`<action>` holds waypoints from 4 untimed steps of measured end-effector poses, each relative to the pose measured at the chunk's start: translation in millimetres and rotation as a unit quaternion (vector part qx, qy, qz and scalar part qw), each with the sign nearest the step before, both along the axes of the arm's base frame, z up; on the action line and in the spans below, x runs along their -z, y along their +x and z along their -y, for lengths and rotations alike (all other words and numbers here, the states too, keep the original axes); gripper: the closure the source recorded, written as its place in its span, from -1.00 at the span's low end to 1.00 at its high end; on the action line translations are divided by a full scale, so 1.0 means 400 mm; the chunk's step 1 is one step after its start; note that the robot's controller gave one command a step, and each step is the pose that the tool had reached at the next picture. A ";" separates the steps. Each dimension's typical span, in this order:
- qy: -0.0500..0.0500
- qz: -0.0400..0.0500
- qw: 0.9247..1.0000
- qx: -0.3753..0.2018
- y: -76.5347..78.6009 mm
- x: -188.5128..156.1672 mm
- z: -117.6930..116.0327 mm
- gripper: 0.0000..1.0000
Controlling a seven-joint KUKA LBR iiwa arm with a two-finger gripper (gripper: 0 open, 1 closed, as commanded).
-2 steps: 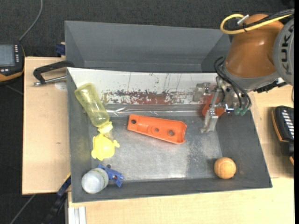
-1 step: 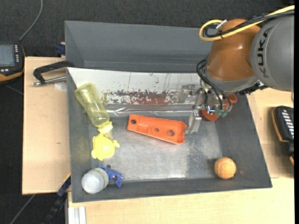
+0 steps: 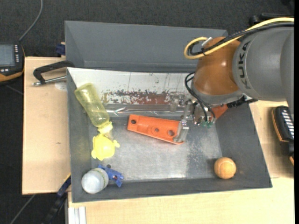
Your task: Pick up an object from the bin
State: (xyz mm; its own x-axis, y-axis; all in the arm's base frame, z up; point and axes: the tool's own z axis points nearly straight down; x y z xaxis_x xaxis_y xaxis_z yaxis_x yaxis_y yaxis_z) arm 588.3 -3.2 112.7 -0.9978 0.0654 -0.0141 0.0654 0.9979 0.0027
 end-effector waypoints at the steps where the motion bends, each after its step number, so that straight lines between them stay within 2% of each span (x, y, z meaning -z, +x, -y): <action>1: 0.001 -0.007 1.000 -0.002 -0.062 0.081 -0.030 -1.00; 2: 0.001 0.000 0.999 0.039 -0.073 0.106 -0.006 1.00; 3: 0.001 0.000 0.999 0.039 -0.073 0.106 -0.006 1.00; 4: 0.002 0.002 0.999 0.051 -0.027 0.105 0.001 1.00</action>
Offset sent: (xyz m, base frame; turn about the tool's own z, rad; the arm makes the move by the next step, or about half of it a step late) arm -0.0301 0.0010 -0.0427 0.0808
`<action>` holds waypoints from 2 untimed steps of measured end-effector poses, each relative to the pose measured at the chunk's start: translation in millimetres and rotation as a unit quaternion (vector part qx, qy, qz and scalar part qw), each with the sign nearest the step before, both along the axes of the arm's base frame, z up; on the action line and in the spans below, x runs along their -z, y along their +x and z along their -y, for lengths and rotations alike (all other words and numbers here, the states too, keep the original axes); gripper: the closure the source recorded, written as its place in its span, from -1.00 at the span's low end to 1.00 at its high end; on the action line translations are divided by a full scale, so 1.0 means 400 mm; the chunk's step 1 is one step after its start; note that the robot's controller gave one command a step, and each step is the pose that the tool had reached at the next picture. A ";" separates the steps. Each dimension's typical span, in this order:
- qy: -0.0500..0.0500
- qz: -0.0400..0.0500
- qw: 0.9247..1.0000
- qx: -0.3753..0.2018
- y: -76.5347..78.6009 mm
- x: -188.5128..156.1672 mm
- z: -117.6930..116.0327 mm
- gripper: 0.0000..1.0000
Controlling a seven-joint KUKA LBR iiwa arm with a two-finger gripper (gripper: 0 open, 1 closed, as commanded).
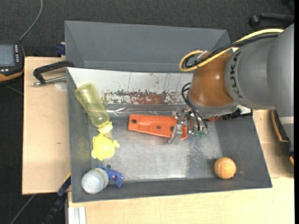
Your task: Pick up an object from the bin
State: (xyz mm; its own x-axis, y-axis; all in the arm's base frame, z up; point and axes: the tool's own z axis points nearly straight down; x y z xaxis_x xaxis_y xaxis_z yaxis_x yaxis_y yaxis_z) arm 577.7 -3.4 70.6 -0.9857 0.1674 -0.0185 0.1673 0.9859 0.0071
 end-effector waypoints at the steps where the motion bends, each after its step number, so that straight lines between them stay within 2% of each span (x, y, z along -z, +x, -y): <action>1: 0.001 -0.001 1.000 0.014 0.004 0.000 0.027 1.00; 2: 0.001 0.001 1.000 0.018 0.031 -0.025 0.023 1.00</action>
Offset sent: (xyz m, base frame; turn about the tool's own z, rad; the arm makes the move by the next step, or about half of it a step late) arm 0.0189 -0.0073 0.0155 0.0407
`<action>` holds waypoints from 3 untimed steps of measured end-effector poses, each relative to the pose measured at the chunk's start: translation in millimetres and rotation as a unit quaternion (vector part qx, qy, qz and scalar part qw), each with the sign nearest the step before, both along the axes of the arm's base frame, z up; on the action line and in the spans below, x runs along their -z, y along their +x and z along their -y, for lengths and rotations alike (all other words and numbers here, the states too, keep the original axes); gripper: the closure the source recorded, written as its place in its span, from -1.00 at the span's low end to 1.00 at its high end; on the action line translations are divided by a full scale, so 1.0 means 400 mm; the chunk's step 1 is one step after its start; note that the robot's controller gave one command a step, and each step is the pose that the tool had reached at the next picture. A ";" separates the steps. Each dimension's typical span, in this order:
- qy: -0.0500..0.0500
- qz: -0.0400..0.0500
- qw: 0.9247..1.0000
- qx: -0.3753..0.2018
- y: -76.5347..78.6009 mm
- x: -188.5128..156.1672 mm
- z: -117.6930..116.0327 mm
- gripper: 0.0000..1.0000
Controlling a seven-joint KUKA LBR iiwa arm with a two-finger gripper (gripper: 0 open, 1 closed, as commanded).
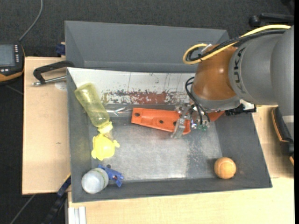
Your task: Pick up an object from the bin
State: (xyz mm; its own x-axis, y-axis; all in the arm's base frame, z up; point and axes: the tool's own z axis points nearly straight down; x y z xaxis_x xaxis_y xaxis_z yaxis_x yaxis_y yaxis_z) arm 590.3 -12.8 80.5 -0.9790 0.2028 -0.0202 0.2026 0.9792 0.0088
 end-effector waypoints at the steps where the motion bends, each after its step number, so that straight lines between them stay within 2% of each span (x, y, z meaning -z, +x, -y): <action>1: 0.000 0.000 1.000 0.000 -0.020 -0.089 0.018 1.00; 2: 0.000 -0.002 1.000 0.003 -0.022 -0.126 0.022 1.00; 3: 0.002 0.004 0.999 0.042 -0.045 -0.070 -0.032 1.00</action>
Offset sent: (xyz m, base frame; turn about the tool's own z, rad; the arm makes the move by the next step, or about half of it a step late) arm 0.0045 -0.0030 0.0927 0.0260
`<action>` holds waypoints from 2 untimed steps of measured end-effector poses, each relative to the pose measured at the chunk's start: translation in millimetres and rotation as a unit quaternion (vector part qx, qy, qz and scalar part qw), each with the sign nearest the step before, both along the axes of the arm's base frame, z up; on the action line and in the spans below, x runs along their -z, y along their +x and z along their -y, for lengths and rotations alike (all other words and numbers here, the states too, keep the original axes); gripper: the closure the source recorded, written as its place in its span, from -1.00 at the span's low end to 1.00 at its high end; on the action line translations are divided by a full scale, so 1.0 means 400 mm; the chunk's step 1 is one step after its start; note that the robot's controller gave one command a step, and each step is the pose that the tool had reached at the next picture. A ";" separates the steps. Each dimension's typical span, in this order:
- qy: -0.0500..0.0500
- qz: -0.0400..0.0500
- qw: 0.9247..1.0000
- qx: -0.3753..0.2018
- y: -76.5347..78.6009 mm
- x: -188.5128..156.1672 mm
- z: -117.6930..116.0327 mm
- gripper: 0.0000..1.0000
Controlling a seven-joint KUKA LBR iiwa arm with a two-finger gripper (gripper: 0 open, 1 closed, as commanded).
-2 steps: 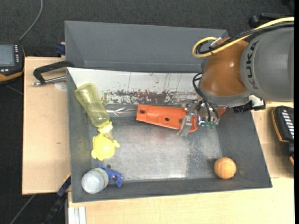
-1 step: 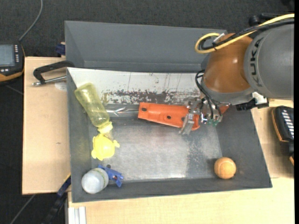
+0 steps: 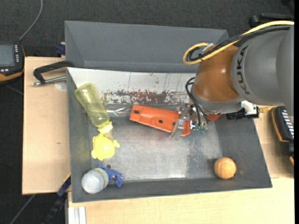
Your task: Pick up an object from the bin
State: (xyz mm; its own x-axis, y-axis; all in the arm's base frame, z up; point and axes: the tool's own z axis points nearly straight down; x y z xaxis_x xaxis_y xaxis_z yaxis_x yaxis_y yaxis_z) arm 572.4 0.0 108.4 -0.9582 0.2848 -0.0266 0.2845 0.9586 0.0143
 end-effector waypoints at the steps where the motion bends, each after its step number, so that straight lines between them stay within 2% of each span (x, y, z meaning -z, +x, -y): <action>1: 0.001 -0.011 1.000 0.006 -0.008 -0.028 -0.008 1.00; 2: 0.001 0.001 1.000 0.007 -0.010 -0.159 0.018 1.00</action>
Offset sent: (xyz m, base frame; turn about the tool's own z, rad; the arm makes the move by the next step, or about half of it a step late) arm -0.0074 -0.0122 0.0717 0.0170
